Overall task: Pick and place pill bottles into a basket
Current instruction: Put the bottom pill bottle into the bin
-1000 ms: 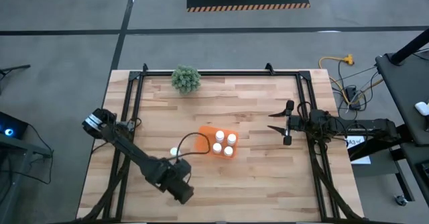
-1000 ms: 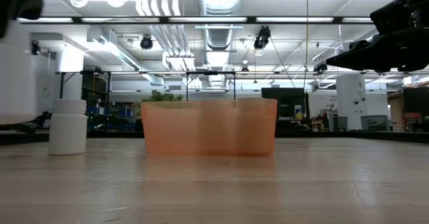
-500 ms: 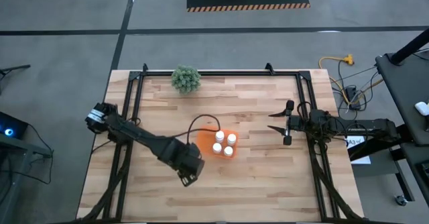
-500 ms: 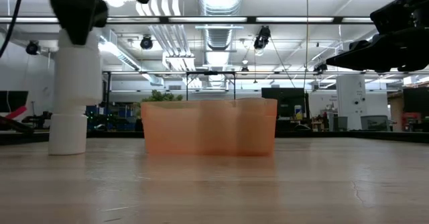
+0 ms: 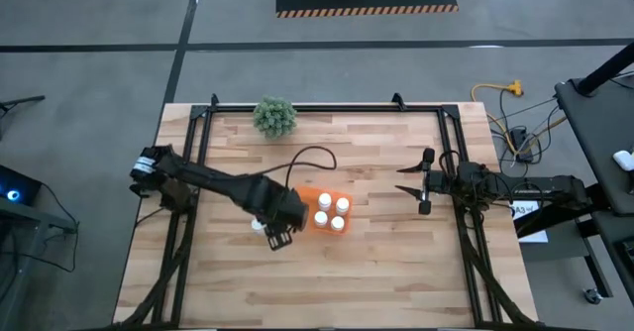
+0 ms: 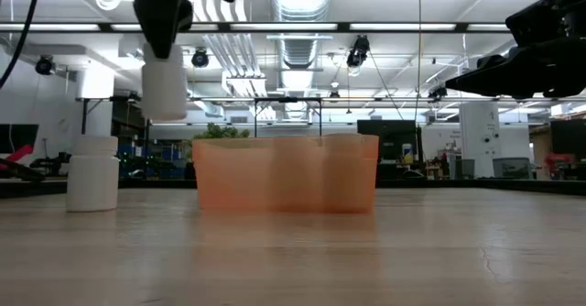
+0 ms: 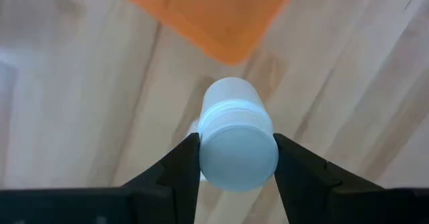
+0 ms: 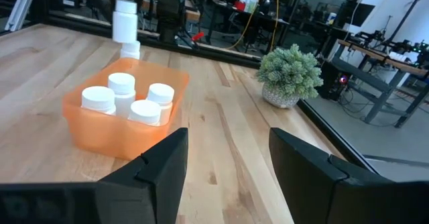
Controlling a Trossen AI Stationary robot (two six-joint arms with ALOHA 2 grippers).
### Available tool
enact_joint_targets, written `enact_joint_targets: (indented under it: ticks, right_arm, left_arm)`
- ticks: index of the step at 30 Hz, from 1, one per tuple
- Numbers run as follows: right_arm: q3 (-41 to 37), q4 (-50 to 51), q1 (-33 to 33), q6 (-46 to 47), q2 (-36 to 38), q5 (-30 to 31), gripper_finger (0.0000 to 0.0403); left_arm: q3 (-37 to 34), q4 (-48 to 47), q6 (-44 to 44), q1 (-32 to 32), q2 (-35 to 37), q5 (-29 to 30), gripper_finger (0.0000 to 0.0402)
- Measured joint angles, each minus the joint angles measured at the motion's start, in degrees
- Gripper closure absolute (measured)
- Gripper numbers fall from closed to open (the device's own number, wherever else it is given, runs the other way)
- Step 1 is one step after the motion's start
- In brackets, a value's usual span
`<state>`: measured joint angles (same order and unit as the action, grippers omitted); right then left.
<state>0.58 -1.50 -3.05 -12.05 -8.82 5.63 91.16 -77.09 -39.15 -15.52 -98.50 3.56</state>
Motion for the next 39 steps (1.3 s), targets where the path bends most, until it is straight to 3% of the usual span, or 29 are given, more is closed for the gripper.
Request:
enact_joint_targets:
  ticks: [18, 30, 39]
  right_arm:
    - [0.0, 0.0, 0.0, 0.0, 0.0, 0.0, 0.0204]
    - [0.0, -0.3, 0.0, 0.0, -1.1, 0.1, 0.0204]
    - [0.0, -0.2, 0.0, 0.0, -1.1, 0.0, 0.0204]
  left_arm:
    - [4.4, 2.1, 11.0, 8.1, -2.8, 0.4, 0.0259]
    - [15.1, 0.3, 17.4, 8.3, -15.4, 0.4, 0.0259]
    - [17.3, -1.1, 17.1, 8.2, -17.1, 1.5, 0.0259]
